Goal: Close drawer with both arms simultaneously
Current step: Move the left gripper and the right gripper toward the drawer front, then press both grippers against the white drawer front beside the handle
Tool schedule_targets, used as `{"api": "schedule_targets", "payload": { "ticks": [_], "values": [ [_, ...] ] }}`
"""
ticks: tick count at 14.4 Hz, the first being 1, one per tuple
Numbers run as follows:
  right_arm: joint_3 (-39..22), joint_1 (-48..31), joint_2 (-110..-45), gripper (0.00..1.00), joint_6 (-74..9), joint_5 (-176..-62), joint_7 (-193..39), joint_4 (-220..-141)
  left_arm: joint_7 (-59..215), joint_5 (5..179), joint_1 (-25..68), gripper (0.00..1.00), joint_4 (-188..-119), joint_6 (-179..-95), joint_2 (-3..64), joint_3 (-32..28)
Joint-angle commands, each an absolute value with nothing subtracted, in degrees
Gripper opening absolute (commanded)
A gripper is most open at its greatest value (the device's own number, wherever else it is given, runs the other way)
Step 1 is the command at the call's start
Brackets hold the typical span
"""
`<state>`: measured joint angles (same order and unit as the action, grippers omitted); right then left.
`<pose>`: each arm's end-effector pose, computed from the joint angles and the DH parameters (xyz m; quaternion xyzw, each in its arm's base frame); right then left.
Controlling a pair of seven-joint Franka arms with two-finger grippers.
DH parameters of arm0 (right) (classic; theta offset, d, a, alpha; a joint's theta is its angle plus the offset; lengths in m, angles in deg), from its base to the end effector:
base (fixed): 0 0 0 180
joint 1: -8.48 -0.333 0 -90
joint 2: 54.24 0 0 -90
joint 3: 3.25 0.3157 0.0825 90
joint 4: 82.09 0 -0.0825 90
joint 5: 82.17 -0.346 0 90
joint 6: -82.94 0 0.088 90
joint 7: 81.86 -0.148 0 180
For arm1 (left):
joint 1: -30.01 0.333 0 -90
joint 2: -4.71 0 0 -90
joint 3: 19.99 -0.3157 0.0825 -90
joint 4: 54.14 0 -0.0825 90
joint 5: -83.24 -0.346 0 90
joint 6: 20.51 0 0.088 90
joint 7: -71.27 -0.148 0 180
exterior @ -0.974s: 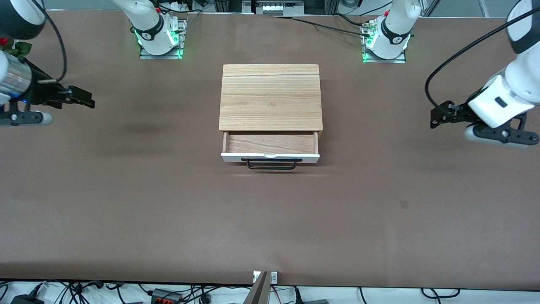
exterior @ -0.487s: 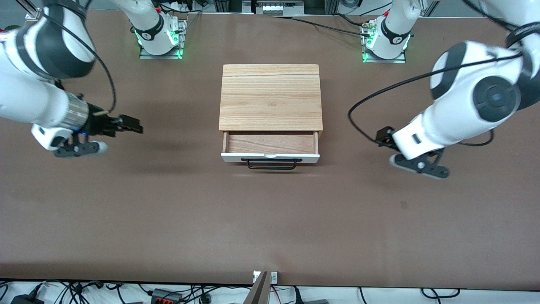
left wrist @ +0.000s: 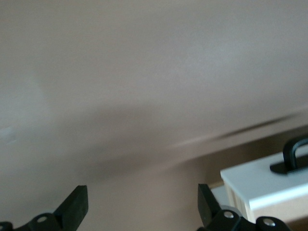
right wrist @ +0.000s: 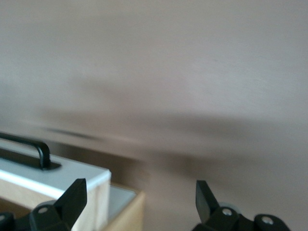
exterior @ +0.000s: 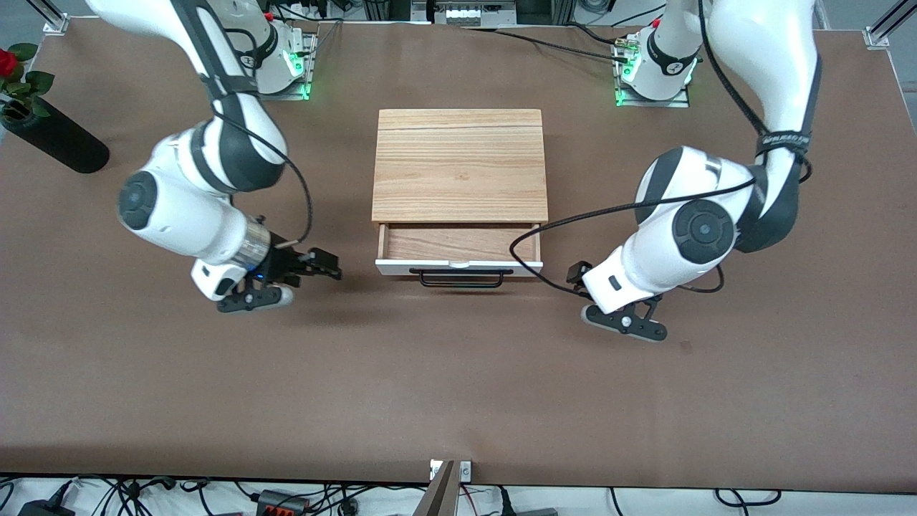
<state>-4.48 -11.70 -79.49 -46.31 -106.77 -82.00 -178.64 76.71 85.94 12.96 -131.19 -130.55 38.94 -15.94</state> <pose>0.6121 0.2376 0.3402 -0.9828 -0.0386 -0.0350 0.1772 0.6386 -0.2422 0.3501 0.9916 -0.1220 -0.0195 0.0385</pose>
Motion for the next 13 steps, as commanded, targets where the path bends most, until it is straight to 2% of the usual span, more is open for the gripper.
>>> {"api": "schedule_targets", "payload": {
  "ticks": [1, 5, 7, 11, 13],
  "values": [
    [-4.7, -16.1, -82.2, 1.0, -51.8, -108.7, -82.5, -177.3, 77.2, 90.3, 12.9, 1.0, -128.8, -131.7, 41.9, -16.3],
    [-4.7, -19.8, -84.9, 1.0, -58.1, -109.3, -82.6, -177.3, 77.2, 92.6, 12.8, 1.0, -128.8, -135.2, 44.2, -16.4],
    [-4.7, -20.6, -86.0, 1.0, -60.7, -115.4, -82.4, -177.4, 77.2, 92.4, 11.8, 1.0, -129.0, -136.2, 44.7, -16.4],
    [-4.7, -20.7, -86.8, 1.0, -60.1, -116.8, -81.8, -178.0, 77.3, 92.9, 10.3, 1.0, -129.9, -136.2, 44.7, -16.4],
    [-4.7, -20.6, -86.8, 1.0, -56.9, -116.8, -81.8, -178.1, 79.3, 92.9, 9.7, 1.0, -131.5, -135.9, 44.6, -16.3]
  ]
}}
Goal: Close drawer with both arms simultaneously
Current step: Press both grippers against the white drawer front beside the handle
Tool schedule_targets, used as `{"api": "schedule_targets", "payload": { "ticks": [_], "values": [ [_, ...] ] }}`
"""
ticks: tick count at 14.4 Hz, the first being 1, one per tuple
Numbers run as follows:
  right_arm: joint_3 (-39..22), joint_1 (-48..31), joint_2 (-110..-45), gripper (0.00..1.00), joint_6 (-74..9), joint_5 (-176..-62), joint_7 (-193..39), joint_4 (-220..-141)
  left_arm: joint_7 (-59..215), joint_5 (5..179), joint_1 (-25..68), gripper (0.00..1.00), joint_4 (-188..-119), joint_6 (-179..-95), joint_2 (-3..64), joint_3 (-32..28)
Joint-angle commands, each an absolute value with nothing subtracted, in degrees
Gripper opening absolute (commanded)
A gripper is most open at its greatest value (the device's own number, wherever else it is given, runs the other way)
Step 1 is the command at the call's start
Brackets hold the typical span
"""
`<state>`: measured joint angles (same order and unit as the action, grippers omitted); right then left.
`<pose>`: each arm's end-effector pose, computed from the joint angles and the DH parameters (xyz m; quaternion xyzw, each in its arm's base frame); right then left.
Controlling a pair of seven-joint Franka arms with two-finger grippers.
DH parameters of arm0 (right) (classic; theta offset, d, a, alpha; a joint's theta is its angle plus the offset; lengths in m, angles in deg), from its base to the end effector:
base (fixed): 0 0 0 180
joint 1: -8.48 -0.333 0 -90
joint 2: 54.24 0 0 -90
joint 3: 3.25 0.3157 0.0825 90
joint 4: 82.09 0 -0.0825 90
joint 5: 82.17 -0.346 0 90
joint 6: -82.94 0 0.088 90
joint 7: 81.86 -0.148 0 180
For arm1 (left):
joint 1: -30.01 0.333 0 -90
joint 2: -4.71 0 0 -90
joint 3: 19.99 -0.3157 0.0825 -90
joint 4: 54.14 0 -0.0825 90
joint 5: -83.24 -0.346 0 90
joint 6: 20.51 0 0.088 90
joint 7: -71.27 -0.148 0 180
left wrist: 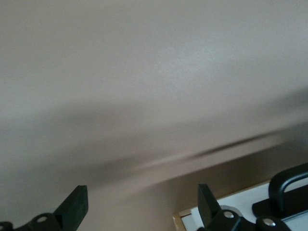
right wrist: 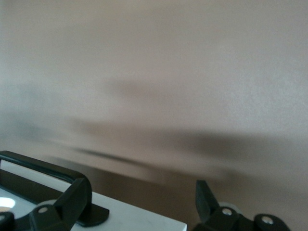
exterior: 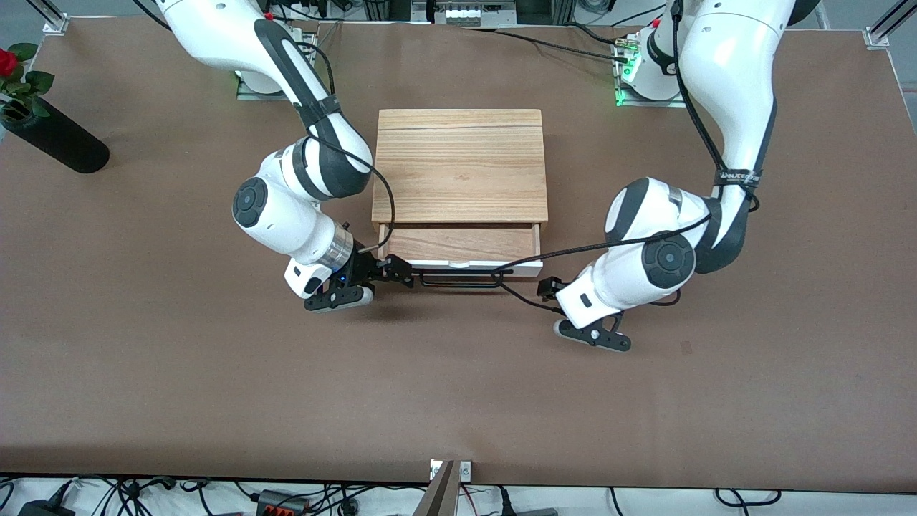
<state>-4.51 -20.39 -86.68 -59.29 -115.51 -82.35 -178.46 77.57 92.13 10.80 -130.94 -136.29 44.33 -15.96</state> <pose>0.5985 0.3281 0.2817 -0.9738 -0.0267 -0.0620 0.2171 0.6398 -0.2803 0.2971 0.9902 -0.1050 -0.0283 0.0877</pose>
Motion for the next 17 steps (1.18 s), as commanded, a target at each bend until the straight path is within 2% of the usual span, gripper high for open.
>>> {"api": "schedule_targets", "payload": {
  "ticks": [1, 5, 10, 17],
  "values": [
    [-4.7, -20.5, -86.8, 1.0, -56.3, -116.8, -81.8, -178.1, 80.5, 93.0, 8.8, 1.0, -131.7, -135.9, 44.6, -16.3],
    [-4.7, -20.6, -86.9, 1.0, -55.6, -116.8, -81.8, -178.2, 80.9, 98.0, 8.9, 1.0, -133.0, -134.7, 44.7, -16.3],
    [-4.7, -20.6, -86.9, 1.0, -55.5, -116.8, -81.8, -178.2, 80.8, 98.4, 9.3, 1.0, -132.5, -127.1, 44.1, -16.2],
    [-4.7, -20.6, -86.8, 1.0, -52.4, -116.9, -81.8, -178.1, 80.7, 100.3, 9.0, 1.0, -132.6, -124.2, 43.8, -16.3]
  ]
}}
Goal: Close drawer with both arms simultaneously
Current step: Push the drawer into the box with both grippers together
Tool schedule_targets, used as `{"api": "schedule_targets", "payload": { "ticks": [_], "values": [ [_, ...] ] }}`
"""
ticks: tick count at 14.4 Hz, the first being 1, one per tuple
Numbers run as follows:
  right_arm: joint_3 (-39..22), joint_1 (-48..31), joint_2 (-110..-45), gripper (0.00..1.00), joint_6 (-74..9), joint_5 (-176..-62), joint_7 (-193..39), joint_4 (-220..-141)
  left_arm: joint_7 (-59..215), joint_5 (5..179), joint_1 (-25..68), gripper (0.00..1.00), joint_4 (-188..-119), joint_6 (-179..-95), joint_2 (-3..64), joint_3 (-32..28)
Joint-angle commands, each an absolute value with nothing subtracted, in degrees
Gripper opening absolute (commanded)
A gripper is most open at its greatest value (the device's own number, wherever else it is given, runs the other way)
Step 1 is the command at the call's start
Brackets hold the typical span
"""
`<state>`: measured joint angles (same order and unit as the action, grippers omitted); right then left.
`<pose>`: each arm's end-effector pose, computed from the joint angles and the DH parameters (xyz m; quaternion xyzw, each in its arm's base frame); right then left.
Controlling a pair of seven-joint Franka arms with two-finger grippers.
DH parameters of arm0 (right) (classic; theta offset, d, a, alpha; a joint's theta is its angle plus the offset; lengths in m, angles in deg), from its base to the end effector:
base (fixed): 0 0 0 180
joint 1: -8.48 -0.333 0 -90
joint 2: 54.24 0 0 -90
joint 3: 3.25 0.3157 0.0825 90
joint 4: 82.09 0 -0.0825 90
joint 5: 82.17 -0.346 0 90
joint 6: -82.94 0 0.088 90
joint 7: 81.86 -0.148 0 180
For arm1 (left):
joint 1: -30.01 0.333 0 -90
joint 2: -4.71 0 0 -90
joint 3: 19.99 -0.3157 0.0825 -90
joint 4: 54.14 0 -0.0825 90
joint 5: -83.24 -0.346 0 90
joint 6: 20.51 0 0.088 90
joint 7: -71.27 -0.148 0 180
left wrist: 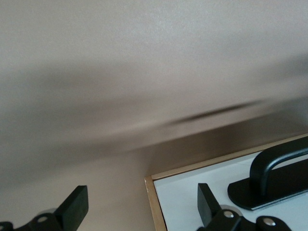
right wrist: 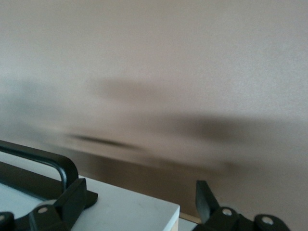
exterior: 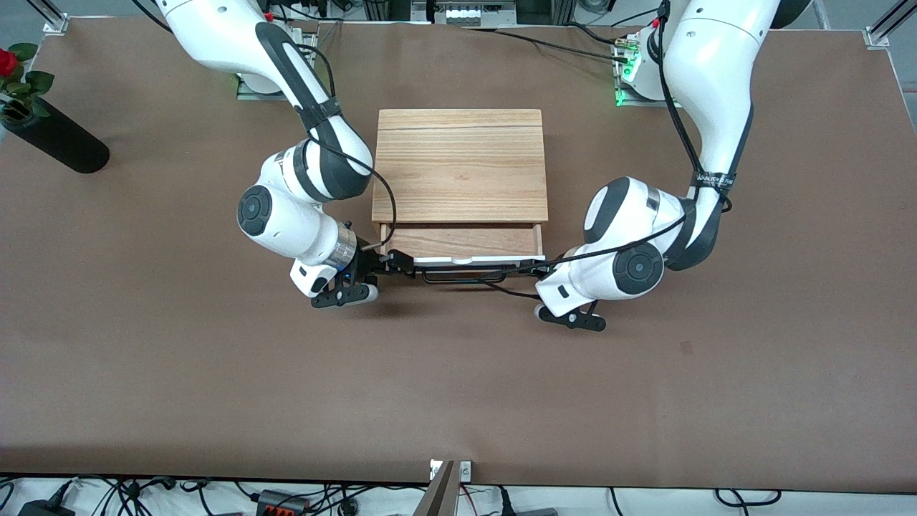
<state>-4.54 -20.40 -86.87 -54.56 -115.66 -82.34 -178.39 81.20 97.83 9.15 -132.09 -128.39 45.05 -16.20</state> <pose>0.5871 0.3305 0.2723 -0.9756 -0.0345 -0.0207 0.2158 0.6031 -0.2995 0.2727 0.9837 -0.0711 -0.1266 0.1058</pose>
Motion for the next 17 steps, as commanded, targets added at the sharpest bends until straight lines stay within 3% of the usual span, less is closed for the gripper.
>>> {"api": "schedule_targets", "payload": {
  "ticks": [1, 8, 11, 17],
  "values": [
    [-4.7, -20.5, -86.7, 1.0, -51.0, -116.9, -81.9, -178.2, 80.7, 101.1, 9.2, 1.0, -132.6, -123.4, 43.8, -16.2],
    [-5.2, -19.5, -86.3, 1.0, -37.7, -116.8, -82.3, -178.0, 80.8, 102.1, 8.7, 1.0, -132.8, -119.0, 43.8, -16.3],
    [-5.2, -19.2, -86.3, 1.0, -35.4, -116.8, -82.2, -178.0, 81.0, 103.1, 9.1, 1.0, -132.8, -114.4, 43.9, -16.3],
    [-5.2, -19.1, -86.5, 1.0, -31.6, -116.8, -81.8, -178.0, 80.9, 104.9, 9.2, 1.0, -132.7, -113.4, 44.5, -16.4]
  ]
}}
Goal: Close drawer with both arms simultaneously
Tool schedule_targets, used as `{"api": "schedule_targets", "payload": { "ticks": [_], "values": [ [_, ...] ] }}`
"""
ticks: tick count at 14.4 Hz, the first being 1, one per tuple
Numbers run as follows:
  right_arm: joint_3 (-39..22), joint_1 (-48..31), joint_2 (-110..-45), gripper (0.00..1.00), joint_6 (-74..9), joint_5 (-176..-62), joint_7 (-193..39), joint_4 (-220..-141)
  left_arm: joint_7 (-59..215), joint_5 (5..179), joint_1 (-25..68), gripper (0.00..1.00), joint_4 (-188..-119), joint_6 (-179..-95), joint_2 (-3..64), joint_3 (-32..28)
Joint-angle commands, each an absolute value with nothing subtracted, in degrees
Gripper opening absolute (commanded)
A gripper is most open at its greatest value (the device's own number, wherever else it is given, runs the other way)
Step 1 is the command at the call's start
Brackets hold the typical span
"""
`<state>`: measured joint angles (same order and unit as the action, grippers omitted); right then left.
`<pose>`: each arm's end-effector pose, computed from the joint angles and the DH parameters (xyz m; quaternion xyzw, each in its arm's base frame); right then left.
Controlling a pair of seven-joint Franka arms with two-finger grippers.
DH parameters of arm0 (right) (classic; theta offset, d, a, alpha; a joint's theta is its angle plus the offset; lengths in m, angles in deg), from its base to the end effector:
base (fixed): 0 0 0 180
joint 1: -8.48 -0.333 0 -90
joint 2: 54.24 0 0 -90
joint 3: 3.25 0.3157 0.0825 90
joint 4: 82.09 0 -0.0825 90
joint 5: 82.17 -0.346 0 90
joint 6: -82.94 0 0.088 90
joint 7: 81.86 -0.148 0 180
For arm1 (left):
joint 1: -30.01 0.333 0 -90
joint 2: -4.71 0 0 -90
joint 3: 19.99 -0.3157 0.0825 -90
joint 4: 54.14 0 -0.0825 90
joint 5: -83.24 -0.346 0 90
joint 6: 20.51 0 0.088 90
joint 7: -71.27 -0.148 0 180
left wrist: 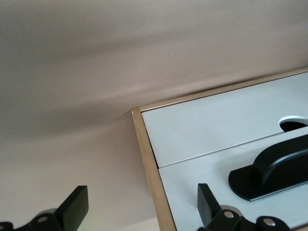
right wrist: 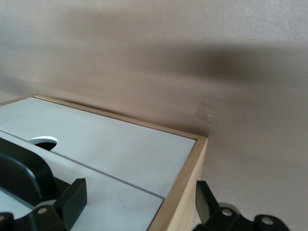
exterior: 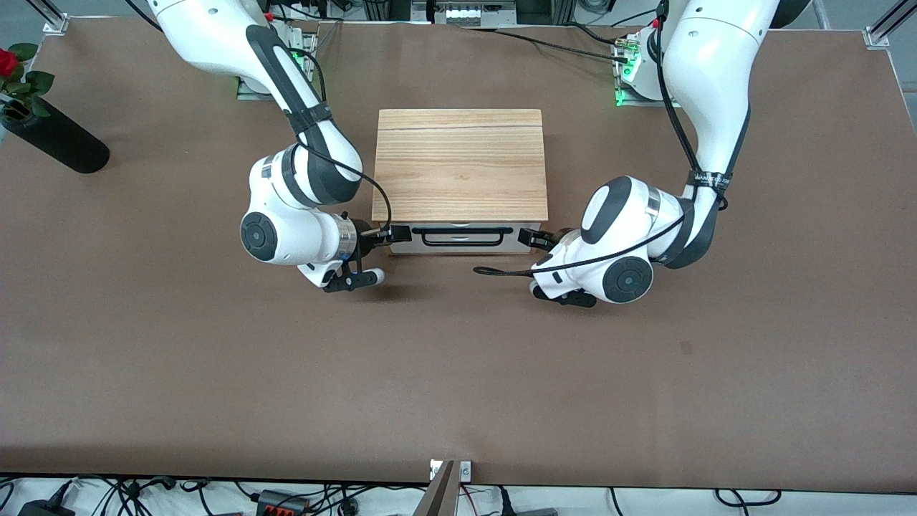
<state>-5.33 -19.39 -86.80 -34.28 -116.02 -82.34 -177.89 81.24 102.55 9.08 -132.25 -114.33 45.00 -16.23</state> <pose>0.5433 0.3213 0.2538 -0.9659 -0.0572 0.1429 0.2082 0.5591 -0.3010 0.2670 0.9578 -0.0738 -0.2539 0.1126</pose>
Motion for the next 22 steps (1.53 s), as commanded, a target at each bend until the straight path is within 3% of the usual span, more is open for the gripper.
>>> {"api": "schedule_targets", "payload": {
  "ticks": [1, 9, 11, 18, 22],
  "values": [
    [-5.2, -19.1, -86.5, 1.0, -31.6, -116.8, -81.8, -178.0, 80.8, 105.3, 9.2, 1.0, -132.5, -113.7, 44.8, -16.4],
    [-5.2, -19.0, -86.4, 1.0, -31.6, -116.8, -82.2, -177.5, 80.6, 106.0, 9.3, 1.0, -131.3, -117.8, 44.8, -17.3],
    [-5.3, -18.9, -86.3, 1.0, -31.7, -116.9, -81.9, -176.7, 80.8, 105.7, 10.0, 1.0, -128.2, -118.6, 44.9, -17.4],
    [-6.8, -16.3, -83.3, 1.0, -31.6, -115.2, -81.8, -168.7, 80.7, 103.8, 16.5, 1.0, -125.2, -117.8, 41.3, -17.6],
    [-9.8, -15.9, -76.8, 1.0, -24.0, -98.2, -81.7, -167.6, 81.2, 95.6, 20.2, 1.0, -125.2, -117.5, 34.7, -18.5]
  ]
}}
